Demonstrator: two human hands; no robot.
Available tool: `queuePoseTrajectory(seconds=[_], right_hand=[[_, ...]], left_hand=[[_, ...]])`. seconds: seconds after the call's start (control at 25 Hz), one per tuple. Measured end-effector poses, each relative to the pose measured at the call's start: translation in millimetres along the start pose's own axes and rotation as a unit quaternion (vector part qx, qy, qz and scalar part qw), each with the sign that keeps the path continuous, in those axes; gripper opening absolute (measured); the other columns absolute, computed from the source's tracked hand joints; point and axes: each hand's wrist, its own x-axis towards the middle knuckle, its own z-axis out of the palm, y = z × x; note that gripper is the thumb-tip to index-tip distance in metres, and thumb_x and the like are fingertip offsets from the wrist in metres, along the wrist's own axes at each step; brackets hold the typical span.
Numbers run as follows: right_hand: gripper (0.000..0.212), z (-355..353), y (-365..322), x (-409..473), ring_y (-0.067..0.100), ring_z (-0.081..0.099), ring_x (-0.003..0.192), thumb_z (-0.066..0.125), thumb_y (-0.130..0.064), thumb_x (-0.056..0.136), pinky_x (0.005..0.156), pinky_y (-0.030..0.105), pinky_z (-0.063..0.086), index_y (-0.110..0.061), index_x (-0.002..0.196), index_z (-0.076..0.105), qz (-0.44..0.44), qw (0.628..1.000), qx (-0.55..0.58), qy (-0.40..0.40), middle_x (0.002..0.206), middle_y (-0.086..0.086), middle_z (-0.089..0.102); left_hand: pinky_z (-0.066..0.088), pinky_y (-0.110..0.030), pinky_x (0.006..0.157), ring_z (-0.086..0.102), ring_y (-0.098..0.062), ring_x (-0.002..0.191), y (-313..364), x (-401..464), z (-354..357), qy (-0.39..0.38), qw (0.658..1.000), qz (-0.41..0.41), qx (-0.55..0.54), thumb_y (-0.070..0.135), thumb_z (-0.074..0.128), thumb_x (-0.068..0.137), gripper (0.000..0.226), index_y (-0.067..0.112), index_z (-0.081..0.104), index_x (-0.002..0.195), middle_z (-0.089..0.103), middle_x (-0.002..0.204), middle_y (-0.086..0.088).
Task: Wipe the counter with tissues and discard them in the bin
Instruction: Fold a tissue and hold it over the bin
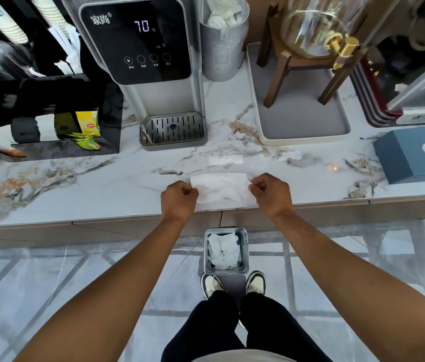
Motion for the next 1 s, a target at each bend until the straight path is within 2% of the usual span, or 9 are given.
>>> queuePoseTrajectory(seconds=[0.2, 0.32, 0.44, 0.6, 0.68, 0.72, 0.88, 1.0], right_hand=[[0.007, -16.1, -1.2, -13.6, 0.008, 0.065, 0.076, 0.075, -0.018, 0.084, 0.071, 0.016, 0.048, -0.022, 0.09, 0.074, 0.014, 0.995, 0.093, -0.016, 0.08, -0.005, 0.071], [0.009, -24.8, 6.4, -25.5, 0.011, 0.067, 0.077, 0.076, -0.019, 0.083, 0.072, 0.022, 0.052, -0.023, 0.091, 0.074, 0.034, 0.99, 0.134, -0.031, 0.085, -0.001, 0.073], [0.012, -31.7, 17.8, -39.8, 0.015, 0.064, 0.072, 0.076, -0.016, 0.082, 0.076, 0.033, 0.055, -0.02, 0.093, 0.074, 0.047, 0.982, 0.172, -0.062, 0.081, 0.002, 0.071], [0.027, -30.6, 36.4, -65.8, 0.01, 0.06, 0.065, 0.076, -0.008, 0.083, 0.068, 0.027, 0.05, -0.01, 0.109, 0.069, 0.076, 0.973, 0.192, -0.103, 0.09, 0.007, 0.071], [0.03, -29.4, 44.7, -78.0, 0.008, 0.058, 0.062, 0.076, -0.006, 0.084, 0.066, 0.026, 0.049, -0.006, 0.113, 0.066, 0.088, 0.971, 0.188, -0.117, 0.095, 0.009, 0.069], [0.031, -29.6, 47.9, -80.5, 0.005, 0.057, 0.057, 0.077, -0.007, 0.084, 0.063, 0.024, 0.05, -0.006, 0.113, 0.066, 0.1, 0.969, 0.19, -0.119, 0.091, 0.009, 0.069], [0.023, -25.1, 65.0, -90.9, 0.003, 0.05, 0.036, 0.079, -0.008, 0.082, 0.043, 0.015, 0.047, -0.003, 0.103, 0.07, 0.153, 0.956, 0.217, -0.124, 0.054, -0.005, 0.065], [0.015, -6.8, 86.4, -94.2, 0.005, 0.053, 0.041, 0.08, -0.007, 0.08, 0.044, 0.016, 0.048, -0.001, 0.092, 0.072, 0.173, 0.952, 0.217, -0.126, 0.058, -0.001, 0.066]], left_hand=[[0.043, -0.022, 0.066, 0.061, -0.013, 0.075, 1.3, -6.1, -11.2, -0.022, 0.999, -0.012, -0.024, 0.02, 0.068, 0.084, 0.006, 0.02, 0.068, 0.079, 0.065, 0.07, 0.013], [0.049, -0.024, 0.068, 0.067, -0.015, 0.08, -2.9, -23.4, -16.0, -0.047, 0.998, -0.026, -0.039, 0.02, 0.068, 0.083, 0.005, 0.019, 0.07, 0.078, 0.073, 0.077, 0.004], [0.049, -0.026, 0.071, 0.068, -0.018, 0.084, -6.0, -50.8, -17.7, -0.036, 0.997, -0.042, -0.06, 0.019, 0.071, 0.082, 0.003, 0.019, 0.071, 0.08, 0.075, 0.084, 0.0], [0.051, -0.027, 0.074, 0.067, -0.018, 0.082, -18.2, -89.5, -12.5, -0.015, 0.995, -0.072, -0.073, 0.015, 0.074, 0.081, 0.016, 0.025, 0.068, 0.071, 0.071, 0.079, 0.005], [0.054, -0.031, 0.078, 0.069, -0.019, 0.083, -28.4, -104.5, -6.5, -0.007, 0.992, -0.099, -0.084, 0.014, 0.075, 0.08, 0.014, 0.024, 0.071, 0.071, 0.073, 0.078, 0.003], [0.055, -0.031, 0.077, 0.069, -0.02, 0.083, -31.7, -108.6, -3.7, -0.002, 0.99, -0.11, -0.09, 0.014, 0.074, 0.08, 0.011, 0.023, 0.072, 0.073, 0.074, 0.079, 0.001], [0.06, -0.043, 0.085, 0.067, -0.023, 0.074, -46.0, -123.5, 4.4, 0.0, 0.981, -0.146, -0.125, 0.011, 0.074, 0.081, 0.003, 0.014, 0.074, 0.083, 0.074, 0.079, -0.008], [0.061, -0.047, 0.083, 0.066, -0.022, 0.068, -66.7, -122.4, 21.0, -0.018, 0.977, -0.166, -0.132, 0.007, 0.074, 0.081, 0.008, 0.014, 0.073, 0.078, 0.073, 0.076, -0.009]])
